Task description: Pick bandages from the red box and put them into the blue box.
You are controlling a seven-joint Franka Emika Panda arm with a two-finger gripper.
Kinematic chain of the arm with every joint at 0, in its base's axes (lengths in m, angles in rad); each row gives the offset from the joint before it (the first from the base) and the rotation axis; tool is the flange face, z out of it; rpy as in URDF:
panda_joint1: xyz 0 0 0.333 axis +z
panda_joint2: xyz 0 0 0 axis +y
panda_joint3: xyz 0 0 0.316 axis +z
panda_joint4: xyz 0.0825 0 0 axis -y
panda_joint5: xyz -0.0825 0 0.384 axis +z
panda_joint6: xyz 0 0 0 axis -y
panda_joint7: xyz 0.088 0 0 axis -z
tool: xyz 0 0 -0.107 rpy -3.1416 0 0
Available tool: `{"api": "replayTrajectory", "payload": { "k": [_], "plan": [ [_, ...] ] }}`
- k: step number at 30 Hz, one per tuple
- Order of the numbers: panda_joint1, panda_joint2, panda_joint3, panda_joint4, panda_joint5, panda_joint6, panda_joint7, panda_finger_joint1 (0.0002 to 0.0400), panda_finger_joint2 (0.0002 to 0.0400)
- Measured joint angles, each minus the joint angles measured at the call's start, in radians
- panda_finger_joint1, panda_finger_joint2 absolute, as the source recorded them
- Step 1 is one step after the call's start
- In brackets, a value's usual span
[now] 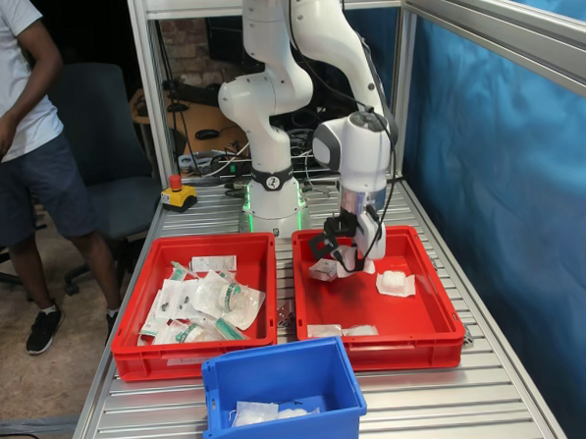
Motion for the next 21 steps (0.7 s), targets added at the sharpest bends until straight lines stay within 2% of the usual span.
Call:
{"api": "replayTrajectory", "payload": {
  "k": [8,12,21],
  "plan": [
    [0.001,-0.107,-0.056,0.045,0.000,-0.086,0.000,0.0058,0.0058],
    [0.001,-0.124,-0.080,0.068,0.000,-0.113,0.000,0.0058,0.0058],
    [0.001,-0.146,-0.177,0.167,0.000,-0.162,0.000,0.0058,0.0058]
  ]
}}
